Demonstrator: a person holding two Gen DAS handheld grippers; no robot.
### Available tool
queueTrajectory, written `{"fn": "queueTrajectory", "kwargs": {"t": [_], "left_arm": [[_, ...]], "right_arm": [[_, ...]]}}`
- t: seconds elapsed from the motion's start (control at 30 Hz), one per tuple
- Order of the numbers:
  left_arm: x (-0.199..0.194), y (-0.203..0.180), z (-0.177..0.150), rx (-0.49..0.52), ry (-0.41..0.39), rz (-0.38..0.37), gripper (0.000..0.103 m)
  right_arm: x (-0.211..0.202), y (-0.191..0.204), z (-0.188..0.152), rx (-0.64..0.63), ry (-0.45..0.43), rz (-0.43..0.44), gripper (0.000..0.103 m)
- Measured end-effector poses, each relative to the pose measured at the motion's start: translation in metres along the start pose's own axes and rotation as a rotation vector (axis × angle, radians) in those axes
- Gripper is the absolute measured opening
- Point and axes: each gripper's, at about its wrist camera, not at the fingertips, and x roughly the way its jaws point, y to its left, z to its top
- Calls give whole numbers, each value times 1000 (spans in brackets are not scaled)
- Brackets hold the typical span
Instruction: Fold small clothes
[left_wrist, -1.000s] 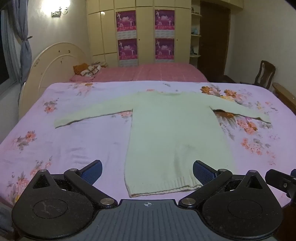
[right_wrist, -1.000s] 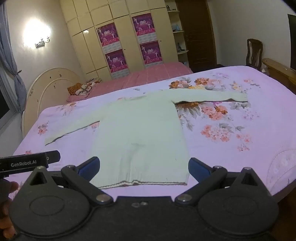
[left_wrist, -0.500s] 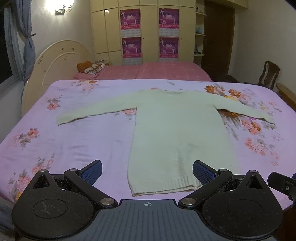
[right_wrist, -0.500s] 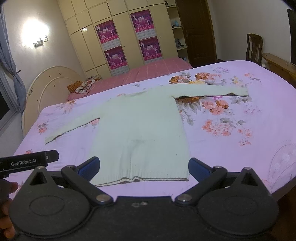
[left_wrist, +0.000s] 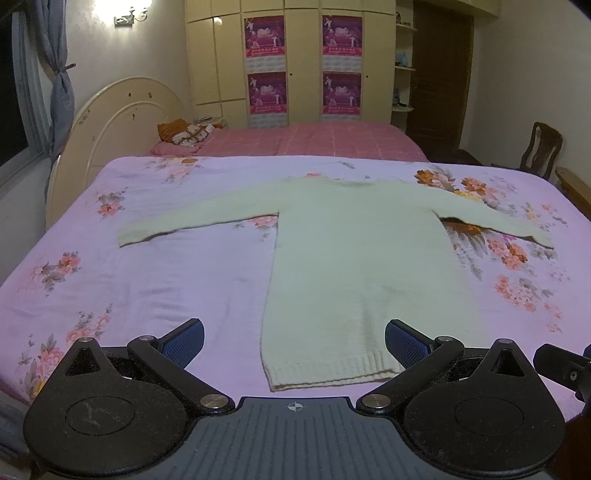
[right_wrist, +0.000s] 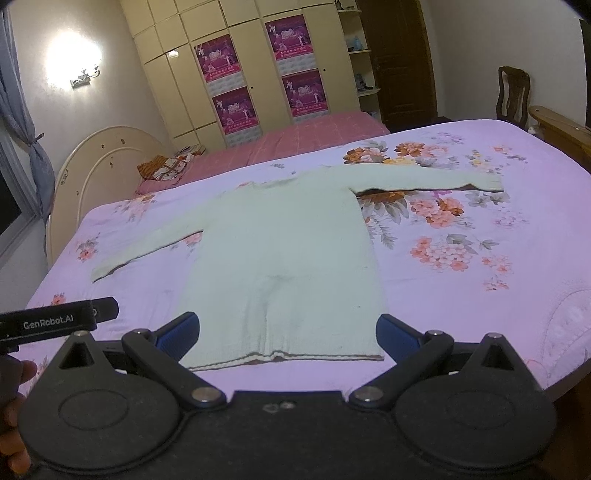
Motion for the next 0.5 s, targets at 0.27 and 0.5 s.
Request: {"fn": "queueTrajectory", "kwargs": {"t": [0.27,0.5], "left_arm": [[0,2,0,-10,-6,4,103],[-1,0,1,-8,-7,2,103]], "right_arm": [[0,1,0,1,1,0,102],[0,0,0,0,-1,1,102]]}}
